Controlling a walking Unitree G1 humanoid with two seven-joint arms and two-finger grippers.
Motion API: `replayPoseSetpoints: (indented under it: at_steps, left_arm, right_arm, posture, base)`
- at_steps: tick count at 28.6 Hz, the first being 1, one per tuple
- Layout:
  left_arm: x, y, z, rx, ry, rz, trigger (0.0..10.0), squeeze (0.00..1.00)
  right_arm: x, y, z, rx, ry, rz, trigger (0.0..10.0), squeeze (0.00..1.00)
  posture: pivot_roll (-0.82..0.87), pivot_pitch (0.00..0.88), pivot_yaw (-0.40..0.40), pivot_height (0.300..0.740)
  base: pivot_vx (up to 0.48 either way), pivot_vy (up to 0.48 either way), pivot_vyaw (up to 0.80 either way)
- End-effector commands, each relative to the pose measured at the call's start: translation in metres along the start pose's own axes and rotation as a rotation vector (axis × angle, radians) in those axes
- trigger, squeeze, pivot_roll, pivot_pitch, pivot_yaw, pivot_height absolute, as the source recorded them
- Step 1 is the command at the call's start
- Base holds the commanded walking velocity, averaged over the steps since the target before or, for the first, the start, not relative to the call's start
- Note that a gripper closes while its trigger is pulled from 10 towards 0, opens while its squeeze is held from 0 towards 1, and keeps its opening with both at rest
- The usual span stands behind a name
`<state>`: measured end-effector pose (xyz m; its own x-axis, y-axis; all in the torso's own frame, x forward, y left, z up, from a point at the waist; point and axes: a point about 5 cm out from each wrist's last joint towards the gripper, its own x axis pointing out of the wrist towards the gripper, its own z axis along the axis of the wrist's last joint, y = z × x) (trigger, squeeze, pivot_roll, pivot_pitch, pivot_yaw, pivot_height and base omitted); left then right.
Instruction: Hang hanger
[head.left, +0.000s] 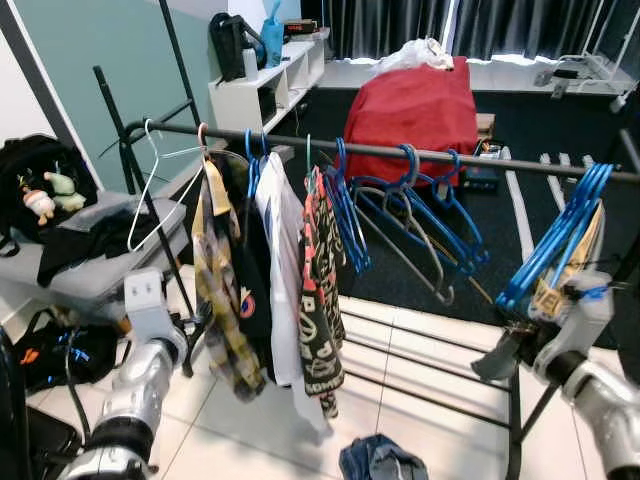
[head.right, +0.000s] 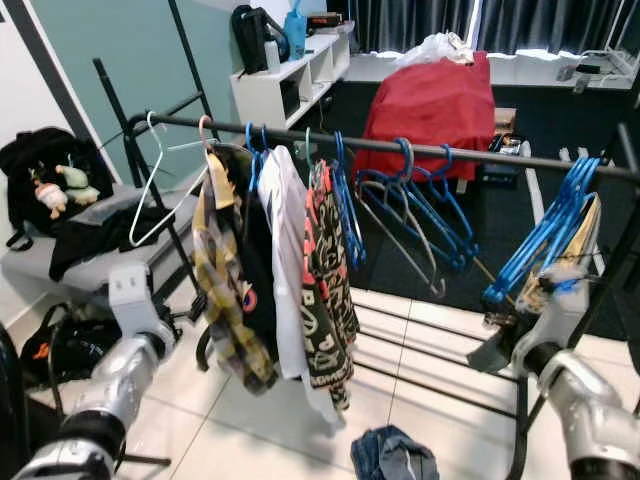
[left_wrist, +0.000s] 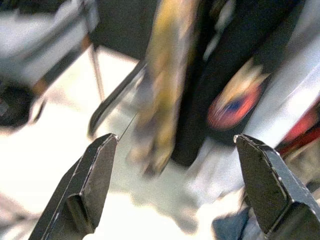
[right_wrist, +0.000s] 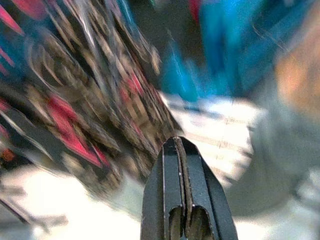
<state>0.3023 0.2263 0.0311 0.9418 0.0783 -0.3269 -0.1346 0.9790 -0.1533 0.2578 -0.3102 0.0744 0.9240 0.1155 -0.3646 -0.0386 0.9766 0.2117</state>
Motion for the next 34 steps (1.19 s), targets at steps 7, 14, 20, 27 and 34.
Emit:
replayPoseSetpoints:
  at_steps: [7, 14, 20, 27, 34]
  left_arm:
    - [-0.019, 0.014, -0.038, 0.022, 0.086, 0.059, 10.0, 0.00]
    - [-0.025, 0.016, -0.053, -0.015, 0.124, 0.065, 10.0, 0.00]
    - [-0.023, 0.017, -0.051, -0.052, 0.125, 0.022, 10.0, 0.00]
    - [-0.023, 0.016, -0.051, -0.037, 0.133, -0.005, 10.0, 0.00]
    - [-0.023, 0.019, -0.051, -0.033, 0.128, -0.009, 10.0, 0.00]
  right_arm:
    - [0.001, 0.006, -0.051, -0.003, 0.125, -0.008, 10.0, 0.00]
    - [-0.002, 0.005, -0.080, 0.011, 0.167, -0.056, 10.0, 0.00]
    - [-0.007, 0.003, -0.097, 0.076, 0.142, -0.118, 10.0, 0.00]
    - [-0.007, 0.005, -0.103, 0.054, 0.161, -0.108, 10.0, 0.00]
    - [-0.005, 0.009, -0.107, 0.036, 0.167, -0.061, 10.0, 0.00]
  posture:
    - [-0.13, 0.000, 0.024, 0.740]
    - [-0.13, 0.000, 0.029, 0.740]
    - [-0.12, 0.000, 0.041, 0.740]
    - [-0.13, 0.000, 0.050, 0.740]
    - [-0.13, 0.003, 0.049, 0.740]
  base:
    - [0.000, 0.000, 0.80]
    - [0.000, 0.000, 0.80]
    - [0.000, 0.000, 0.76]
    - [0.000, 0.000, 0.61]
    - [0.000, 0.000, 0.80]
